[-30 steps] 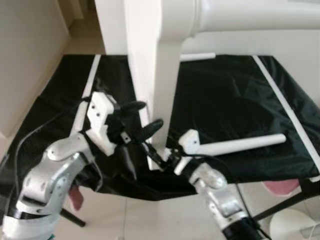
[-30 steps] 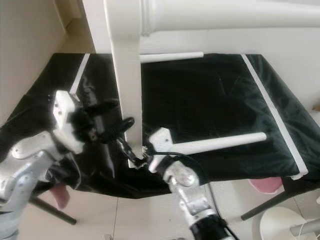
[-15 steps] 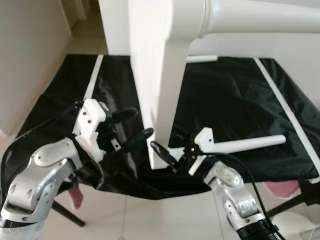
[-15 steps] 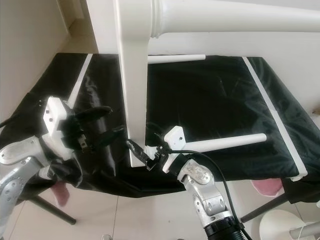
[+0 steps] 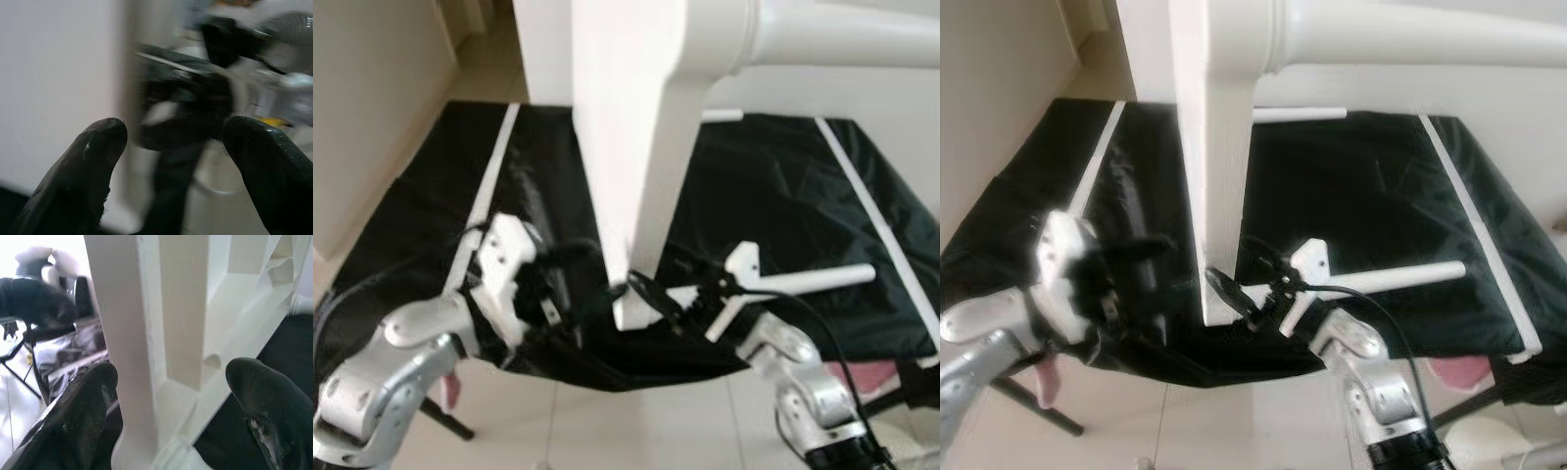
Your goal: Building children table
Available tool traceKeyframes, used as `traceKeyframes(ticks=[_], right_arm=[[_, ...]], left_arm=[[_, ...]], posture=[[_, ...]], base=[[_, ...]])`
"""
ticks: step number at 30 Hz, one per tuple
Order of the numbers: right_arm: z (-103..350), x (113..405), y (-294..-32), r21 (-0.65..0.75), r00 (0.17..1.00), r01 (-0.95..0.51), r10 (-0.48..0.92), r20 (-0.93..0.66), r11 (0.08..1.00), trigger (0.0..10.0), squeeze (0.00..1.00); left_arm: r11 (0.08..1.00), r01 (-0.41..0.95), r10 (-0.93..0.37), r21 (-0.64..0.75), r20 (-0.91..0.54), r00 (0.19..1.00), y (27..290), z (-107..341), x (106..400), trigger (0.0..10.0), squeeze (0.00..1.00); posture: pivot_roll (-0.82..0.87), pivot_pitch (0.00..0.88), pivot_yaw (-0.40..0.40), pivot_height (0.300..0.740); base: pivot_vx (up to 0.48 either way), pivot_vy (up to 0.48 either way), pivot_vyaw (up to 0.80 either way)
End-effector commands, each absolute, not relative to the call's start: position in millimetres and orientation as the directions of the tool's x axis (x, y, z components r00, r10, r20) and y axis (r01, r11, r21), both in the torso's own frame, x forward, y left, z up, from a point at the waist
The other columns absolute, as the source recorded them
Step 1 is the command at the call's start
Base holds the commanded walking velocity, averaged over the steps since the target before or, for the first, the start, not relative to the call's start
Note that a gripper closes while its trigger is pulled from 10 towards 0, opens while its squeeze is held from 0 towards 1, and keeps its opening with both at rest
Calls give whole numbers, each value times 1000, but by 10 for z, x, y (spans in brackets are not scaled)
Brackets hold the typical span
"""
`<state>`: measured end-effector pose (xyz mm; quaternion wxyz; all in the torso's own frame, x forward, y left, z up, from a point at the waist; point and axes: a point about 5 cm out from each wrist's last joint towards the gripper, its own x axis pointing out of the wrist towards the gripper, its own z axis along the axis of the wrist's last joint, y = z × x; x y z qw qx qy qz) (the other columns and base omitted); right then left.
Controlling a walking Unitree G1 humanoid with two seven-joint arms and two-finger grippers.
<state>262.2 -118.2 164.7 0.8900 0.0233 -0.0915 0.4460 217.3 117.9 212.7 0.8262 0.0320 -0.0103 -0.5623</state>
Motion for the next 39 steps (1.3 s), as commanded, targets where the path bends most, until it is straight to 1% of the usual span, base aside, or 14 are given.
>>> traceKeyframes(ticks=[1, 2, 4, 8, 9, 12, 13, 15, 18, 21, 26, 33, 36, 39], right_arm=[[1648, 2606, -1221, -51, 583, -799, 793, 175, 599, 10000, 0], [1650, 2612, -1236, -55, 592, -792, 787, 173, 608, 10000, 0], [1606, 2586, -1213, -95, 660, -717, 716, 228, 691, 10000, 0], [1596, 2575, -1203, -105, 675, -696, 697, 244, 711, 10000, 0], [1563, 2532, -1175, -121, 693, -667, 672, 260, 735, 10000, 0], [1438, 2316, -1157, -114, 678, -694, 699, 228, 711, 10000, 0], [1438, 2316, -1157, -114, 678, -694, 699, 228, 711, 10000, 0], [1399, 2321, -1380, -100, 681, -711, 717, 151, 696, 10000, 0], [1440, 2442, -1625, -104, 720, -679, 687, 101, 727, 10000, 0], [1433, 2493, -1673, -116, 729, -673, 682, 56, 730, 10000, 0], [1356, 2527, -1682, -96, 728, -685, 685, -30, 723, 10000, 0], [1303, 2623, -1569, -74, 721, -693, 688, -83, 718, 10000, 0], [1285, 2689, -1448, -67, 707, -707, 702, -86, 704, 10000, 0], [1290, 2769, -1233, -55, 670, -743, 738, -79, 668, 10000, 0]], left_arm=[[331, 942, -943, 54, -19, 332, 1100, 2120, 2134, 10000, 0], [331, 942, -943, 56, -16, 332, 1090, 2123, 2139, 10000, 0], [342, 938, -940, 66, 3, 342, 1081, 2149, 2162, 10000, 0], [345, 936, -938, 67, 6, 345, 1079, 2156, 2167, 10000, 0], [349, 935, -937, 67, 9, 349, 1085, 2160, 2168, 10000, 0], [356, 933, -934, 57, 10, 356, 1097, 2165, 2145, 10000, 0], [356, 933, -934, 57, 10, 356, 1097, 2165, 2145, 10000, 0], [345, 938, -939, 44, 7, 345, 1074, 2162, 2129, 10000, 0], [310, 950, -951, 25, -1, 310, 1039, 2143, 2118, 10000, 0], [283, 959, -958, 15, -35, 283, 1022, 2084, 2105, 10000, 0], [278, 960, -952, 27, -123, 280, 1033, 1953, 2094, 10000, 0], [278, 960, -943, 39, -176, 281, 1028, 1861, 2083, 10000, 0], [276, 960, -945, 39, -172, 278, 1024, 1875, 2082, 10000, 0], [271, 962, -951, 40, -144, 274, 1014, 1945, 2078, 10000, 0]], posture=[[28, 80, -33, 740], [28, 80, -33, 740], [27, 79, -36, 740], [27, 79, -36, 740], [29, 81, -39, 740], [25, 86, -34, 740], [25, 86, -34, 740], [11, 87, -26, 740], [9, 87, -24, 740], [4, 85, -20, 740], [3, 81, -19, 740], [3, 78, -19, 740], [10, 73, -22, 740], [19, 66, -26, 740]], base=[[0, 0, 0], [0, 0, 0], [0, 0, 0], [0, 0, 0], [0, 0, 0], [0, 0, 0], [0, 0, 0], [0, 0, 0], [0, 0, 0], [0, 0, 0], [0, 0, 0], [0, 0, 0], [0, 0, 0], [0, 0, 0]])
